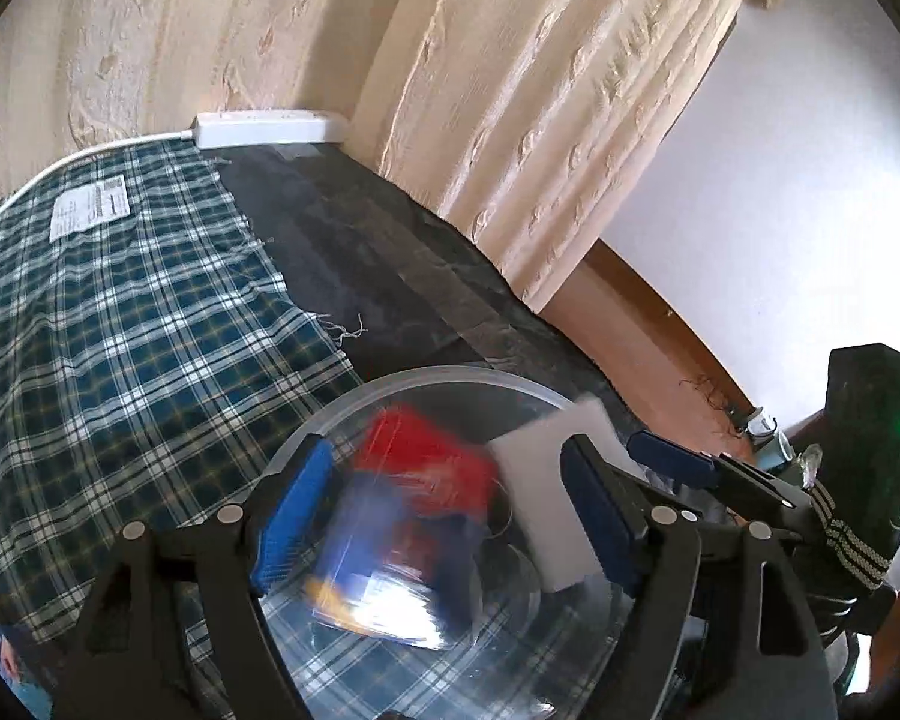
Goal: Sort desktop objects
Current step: 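Carry the card box and sponge with both grippers toward the clear bowl, then release the card box and sponge into the clear bowl with both grippers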
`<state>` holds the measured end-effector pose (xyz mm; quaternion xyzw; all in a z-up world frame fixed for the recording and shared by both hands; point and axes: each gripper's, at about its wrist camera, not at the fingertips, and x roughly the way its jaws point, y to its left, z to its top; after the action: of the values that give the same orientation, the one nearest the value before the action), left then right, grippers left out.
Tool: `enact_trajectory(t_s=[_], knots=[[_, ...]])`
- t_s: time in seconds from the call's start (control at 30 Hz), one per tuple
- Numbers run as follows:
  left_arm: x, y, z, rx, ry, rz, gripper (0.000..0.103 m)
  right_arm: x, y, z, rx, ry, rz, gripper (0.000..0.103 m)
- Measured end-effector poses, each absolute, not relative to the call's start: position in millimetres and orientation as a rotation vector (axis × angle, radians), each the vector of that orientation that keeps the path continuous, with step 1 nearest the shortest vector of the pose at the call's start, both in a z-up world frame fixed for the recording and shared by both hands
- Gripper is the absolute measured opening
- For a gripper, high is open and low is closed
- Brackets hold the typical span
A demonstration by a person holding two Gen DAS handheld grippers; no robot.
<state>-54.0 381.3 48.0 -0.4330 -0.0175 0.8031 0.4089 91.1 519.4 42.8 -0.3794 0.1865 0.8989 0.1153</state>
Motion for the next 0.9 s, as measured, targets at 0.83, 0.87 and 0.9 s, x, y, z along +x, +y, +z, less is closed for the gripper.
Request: enact_trajectory(t_s=[0.83, 0.87, 0.9], knots=[[-17.0, 329.6, 73.9, -0.998, 0.058, 2.207, 0.082, 117.9, 504.1, 43.7, -1.128, 0.598, 2.649, 0.075], [-15.4, 326.6, 73.9, -0.998, 0.059, 2.213, 0.082, 118.5, 502.0, 44.2, -1.127, 0.599, 2.653, 0.075], [-13.7, 323.3, 74.1, -0.997, 0.060, 2.220, 0.082, 119.3, 499.7, 45.0, -1.125, 0.600, 2.658, 0.075]])
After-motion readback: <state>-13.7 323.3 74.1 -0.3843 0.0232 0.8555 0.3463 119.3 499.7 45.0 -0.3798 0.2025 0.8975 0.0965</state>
